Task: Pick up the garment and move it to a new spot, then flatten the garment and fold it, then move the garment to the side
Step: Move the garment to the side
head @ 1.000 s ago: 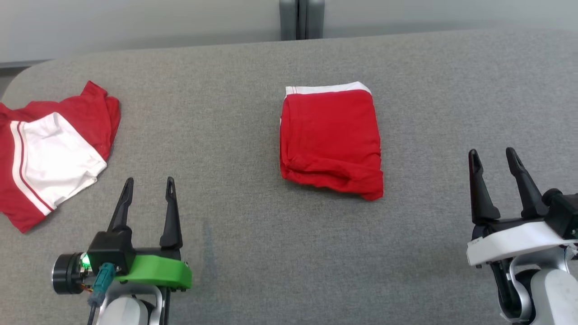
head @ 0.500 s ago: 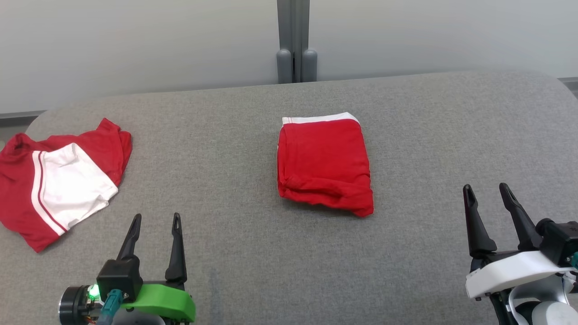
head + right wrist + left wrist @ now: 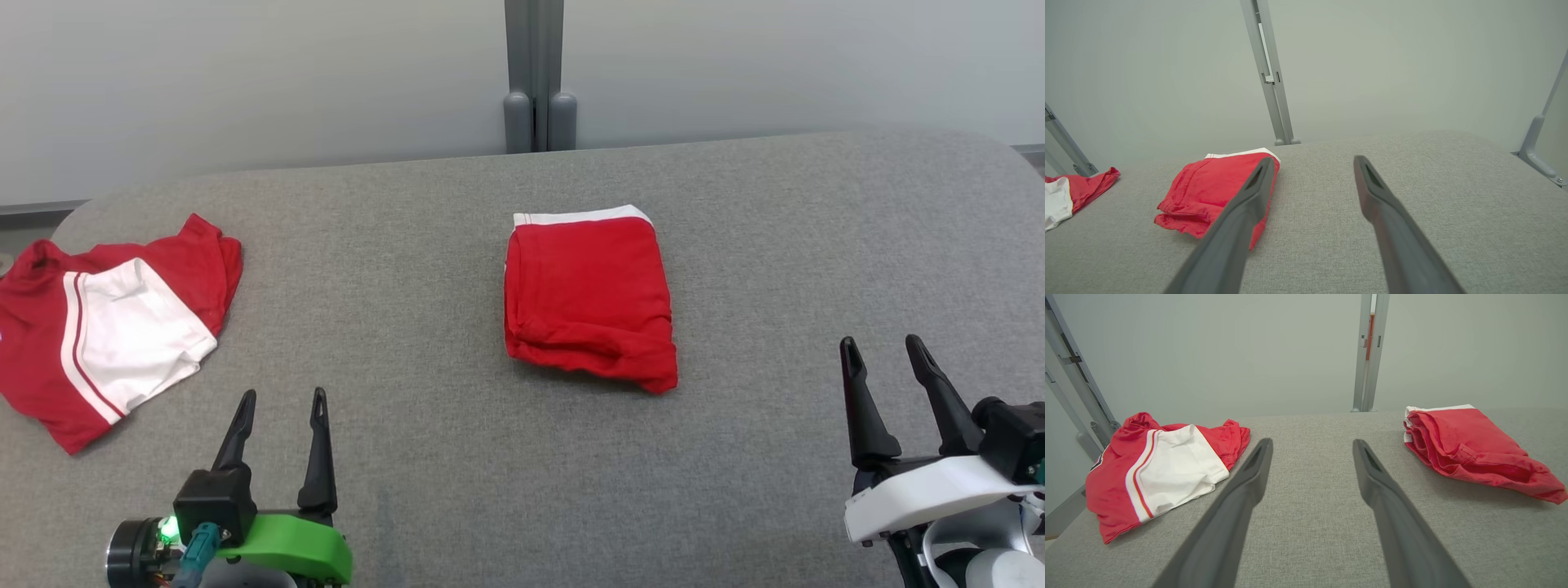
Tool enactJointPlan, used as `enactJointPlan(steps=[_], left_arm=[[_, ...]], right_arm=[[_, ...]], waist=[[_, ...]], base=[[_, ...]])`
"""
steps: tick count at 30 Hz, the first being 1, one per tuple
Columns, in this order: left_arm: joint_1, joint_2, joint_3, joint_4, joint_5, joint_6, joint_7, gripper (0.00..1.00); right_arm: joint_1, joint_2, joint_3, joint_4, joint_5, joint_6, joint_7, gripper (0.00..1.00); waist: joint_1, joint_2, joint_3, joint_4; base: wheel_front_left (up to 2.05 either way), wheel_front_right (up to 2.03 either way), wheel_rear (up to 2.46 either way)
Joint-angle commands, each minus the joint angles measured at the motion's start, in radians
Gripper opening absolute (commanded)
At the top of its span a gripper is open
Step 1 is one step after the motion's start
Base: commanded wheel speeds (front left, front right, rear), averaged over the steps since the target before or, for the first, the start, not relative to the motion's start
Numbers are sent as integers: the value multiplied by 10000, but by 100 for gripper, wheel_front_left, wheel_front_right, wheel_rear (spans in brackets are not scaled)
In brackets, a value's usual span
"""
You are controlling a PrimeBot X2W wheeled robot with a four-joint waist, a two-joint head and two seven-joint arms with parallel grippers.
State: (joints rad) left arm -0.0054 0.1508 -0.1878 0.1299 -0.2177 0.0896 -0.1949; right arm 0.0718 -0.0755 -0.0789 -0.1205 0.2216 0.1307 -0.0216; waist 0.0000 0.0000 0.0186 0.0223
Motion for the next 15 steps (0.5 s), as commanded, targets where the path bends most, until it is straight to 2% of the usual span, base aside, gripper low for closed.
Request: enactJointPlan(steps=[1,7,15], left_arm=[[-82,91,-1,-12,-23,55,-49,100],[-533,107,-155,-215,103,-40,-122,100],[-1835,-196,-576,-629,315,-208,-375,100]], right_arm=[[76,6,-34,-54,-52,1,23,100],[-230,-65,-126,-17,-76,1,136,100],[-1638,-560,175,789,30,1,290,100]], waist=[[0,0,25,11],[0,0,531,232],[0,0,2312,883]], base=[[0,0,0],[0,0,0],[0,0,0]])
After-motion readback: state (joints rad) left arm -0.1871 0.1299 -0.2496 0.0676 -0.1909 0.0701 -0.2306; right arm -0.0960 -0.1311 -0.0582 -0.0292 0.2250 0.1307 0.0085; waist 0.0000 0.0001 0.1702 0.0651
